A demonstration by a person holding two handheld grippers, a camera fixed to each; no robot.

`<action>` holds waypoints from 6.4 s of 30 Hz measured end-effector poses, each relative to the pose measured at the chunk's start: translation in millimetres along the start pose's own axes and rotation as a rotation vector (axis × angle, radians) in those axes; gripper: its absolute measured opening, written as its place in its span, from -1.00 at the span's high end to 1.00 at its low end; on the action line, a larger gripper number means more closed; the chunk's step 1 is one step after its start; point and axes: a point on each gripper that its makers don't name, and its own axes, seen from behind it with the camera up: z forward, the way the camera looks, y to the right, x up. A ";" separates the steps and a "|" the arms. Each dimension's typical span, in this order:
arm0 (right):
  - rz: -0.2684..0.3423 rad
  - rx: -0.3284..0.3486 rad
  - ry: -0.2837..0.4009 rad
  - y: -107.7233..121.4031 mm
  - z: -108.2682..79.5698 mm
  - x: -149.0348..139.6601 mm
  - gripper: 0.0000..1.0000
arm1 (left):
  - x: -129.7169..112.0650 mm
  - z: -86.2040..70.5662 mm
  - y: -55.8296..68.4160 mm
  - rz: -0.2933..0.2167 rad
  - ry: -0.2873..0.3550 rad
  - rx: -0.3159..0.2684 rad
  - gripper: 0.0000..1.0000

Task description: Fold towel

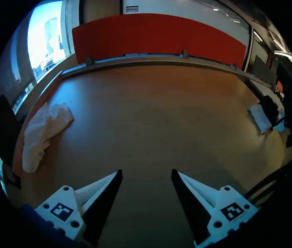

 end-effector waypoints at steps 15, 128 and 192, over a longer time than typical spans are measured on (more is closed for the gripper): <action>0.027 0.024 0.076 -23.0 -13.4 19.1 -0.69 | 4.7 -0.7 -1.7 -0.001 0.014 -0.004 -0.75; 0.224 0.035 0.989 -244.8 -191.3 266.4 -0.99 | 122.0 8.8 -89.4 -0.052 0.820 0.163 -0.75; 0.248 -0.033 1.134 -214.6 -124.9 227.2 -0.98 | 102.1 32.6 -101.3 -0.069 0.844 0.173 -0.95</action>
